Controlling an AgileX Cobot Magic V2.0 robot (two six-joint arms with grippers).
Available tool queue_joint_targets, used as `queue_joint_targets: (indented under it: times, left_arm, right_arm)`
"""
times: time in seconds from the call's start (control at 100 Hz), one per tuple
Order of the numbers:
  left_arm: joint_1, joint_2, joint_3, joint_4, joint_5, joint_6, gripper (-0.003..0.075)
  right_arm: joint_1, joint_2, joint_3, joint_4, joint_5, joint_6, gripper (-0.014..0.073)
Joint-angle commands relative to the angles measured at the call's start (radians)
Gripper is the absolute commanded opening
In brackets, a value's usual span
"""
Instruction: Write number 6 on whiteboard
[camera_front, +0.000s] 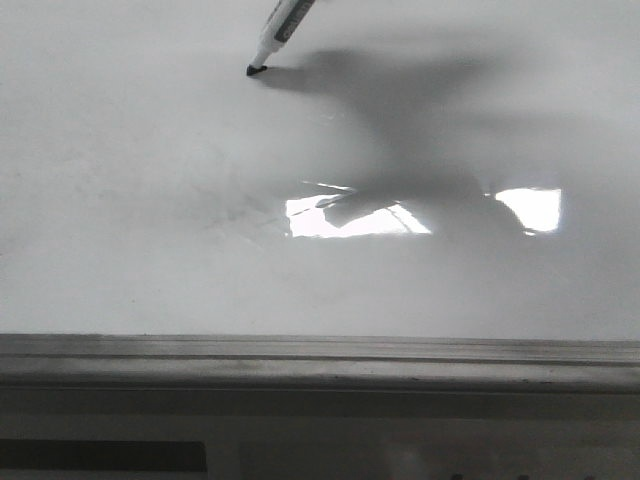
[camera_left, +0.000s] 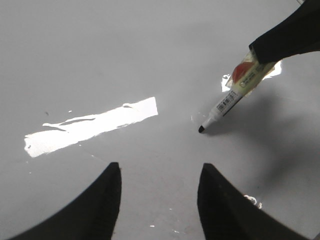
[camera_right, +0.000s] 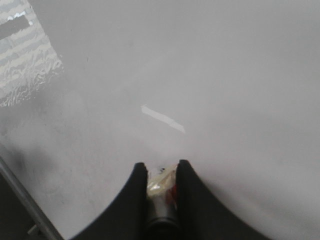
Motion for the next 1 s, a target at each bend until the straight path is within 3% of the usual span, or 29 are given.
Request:
queue_joint_targets:
  times: [0.0, 0.19, 0.56, 0.73, 0.89, 0.99]
  left_arm:
    - [0.002, 0.000, -0.028, -0.008, -0.070, 0.002, 0.0314]
    - [0.002, 0.000, -0.028, -0.008, -0.070, 0.002, 0.0314]
    - [0.002, 0.000, -0.028, -0.004, 0.014, 0.002, 0.0314]
    - [-0.002, 0.000, -0.028, 0.040, 0.043, 0.002, 0.0314]
    - [-0.097, 0.057, -0.028, 0.061, 0.021, 0.002, 0.0314]
    - [-0.187, 0.143, -0.028, 0.064, -0.082, 0.002, 0.0314]
  right_arm:
    - [0.012, 0.017, -0.018, -0.017, 0.016, -0.010, -0.0064]
    - [0.095, 0.011, 0.063, -0.003, 0.069, -0.010, -0.0064]
    - [0.089, 0.012, -0.009, -0.017, -0.009, -0.036, -0.0064]
    - [0.091, 0.002, -0.009, -0.015, 0.025, -0.036, -0.0064]
    - [0.150, -0.035, -0.009, -0.015, 0.020, -0.036, -0.0064]
    - [0.191, -0.035, -0.009, -0.015, 0.033, -0.036, -0.0064]
